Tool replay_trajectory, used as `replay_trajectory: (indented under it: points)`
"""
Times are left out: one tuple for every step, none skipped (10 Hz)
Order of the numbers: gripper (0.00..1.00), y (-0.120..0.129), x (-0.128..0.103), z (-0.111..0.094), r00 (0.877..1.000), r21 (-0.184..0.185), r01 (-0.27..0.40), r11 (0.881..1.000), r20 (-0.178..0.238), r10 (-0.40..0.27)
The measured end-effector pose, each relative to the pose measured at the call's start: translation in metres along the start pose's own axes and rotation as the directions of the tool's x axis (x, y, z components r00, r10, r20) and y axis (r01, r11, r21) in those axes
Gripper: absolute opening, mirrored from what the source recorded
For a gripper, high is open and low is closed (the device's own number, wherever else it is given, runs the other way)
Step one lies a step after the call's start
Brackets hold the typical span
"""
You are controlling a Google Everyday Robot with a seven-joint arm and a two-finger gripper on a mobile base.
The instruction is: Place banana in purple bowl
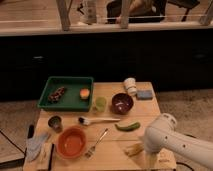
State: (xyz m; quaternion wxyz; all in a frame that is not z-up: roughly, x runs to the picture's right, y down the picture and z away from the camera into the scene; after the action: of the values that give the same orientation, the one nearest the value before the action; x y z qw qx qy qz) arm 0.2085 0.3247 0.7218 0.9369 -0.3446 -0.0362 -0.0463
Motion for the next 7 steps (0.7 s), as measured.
replay_trajectory:
  points:
    - [0.80,0.000,0.001,0.003,1.000,-0.002,-0.002,1.000,0.000,0.002]
    - [0.80,0.000,0.001,0.005,1.000,-0.004,-0.004,1.000,0.000,0.004]
    - [0.80,0.000,0.001,0.007,1.000,-0.006,-0.008,1.000,0.001,0.008]
    - [0.80,0.000,0.001,0.008,1.000,-0.008,-0.009,1.000,0.001,0.009]
    - [0.80,0.000,0.001,0.010,1.000,-0.010,-0.010,1.000,0.001,0.010]
    - [0.79,0.000,0.002,0.012,1.000,-0.013,-0.012,1.000,0.001,0.012]
    - [0.77,0.000,0.002,0.014,1.000,-0.013,-0.014,1.000,0.001,0.014]
